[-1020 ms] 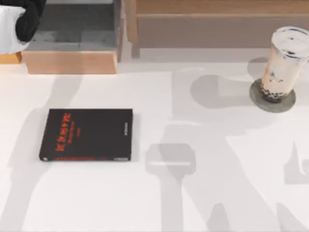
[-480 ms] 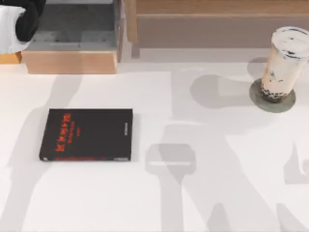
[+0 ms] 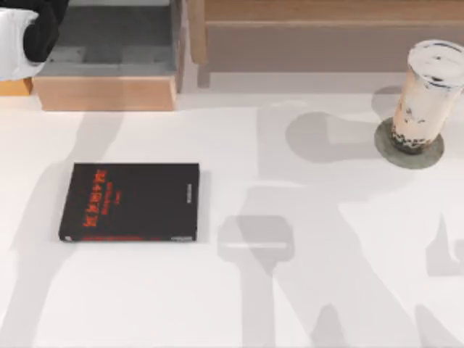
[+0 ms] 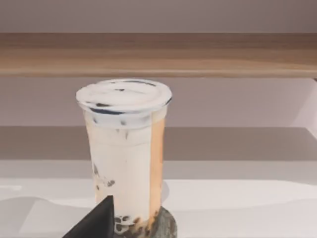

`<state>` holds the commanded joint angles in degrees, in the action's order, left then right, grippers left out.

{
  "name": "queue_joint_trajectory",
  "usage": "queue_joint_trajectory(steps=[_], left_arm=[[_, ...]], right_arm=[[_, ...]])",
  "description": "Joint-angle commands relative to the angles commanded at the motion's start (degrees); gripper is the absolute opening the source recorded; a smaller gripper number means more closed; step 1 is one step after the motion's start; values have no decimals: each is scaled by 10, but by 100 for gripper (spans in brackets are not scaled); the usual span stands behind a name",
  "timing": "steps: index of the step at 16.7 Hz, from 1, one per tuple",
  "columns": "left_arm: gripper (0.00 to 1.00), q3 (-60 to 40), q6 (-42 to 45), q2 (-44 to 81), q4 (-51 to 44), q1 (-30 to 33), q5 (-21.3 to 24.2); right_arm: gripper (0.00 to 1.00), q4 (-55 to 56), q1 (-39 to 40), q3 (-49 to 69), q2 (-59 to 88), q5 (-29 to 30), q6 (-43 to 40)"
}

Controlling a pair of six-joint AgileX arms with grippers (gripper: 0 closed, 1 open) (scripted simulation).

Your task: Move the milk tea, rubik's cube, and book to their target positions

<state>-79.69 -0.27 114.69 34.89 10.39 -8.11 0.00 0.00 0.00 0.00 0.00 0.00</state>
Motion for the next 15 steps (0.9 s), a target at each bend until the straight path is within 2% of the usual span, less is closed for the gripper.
queue_joint_trajectory(steps=[15], left_arm=[[0, 14, 2, -26, -11, 2, -3]], right_arm=[[100, 0, 0, 0, 0, 0, 0]])
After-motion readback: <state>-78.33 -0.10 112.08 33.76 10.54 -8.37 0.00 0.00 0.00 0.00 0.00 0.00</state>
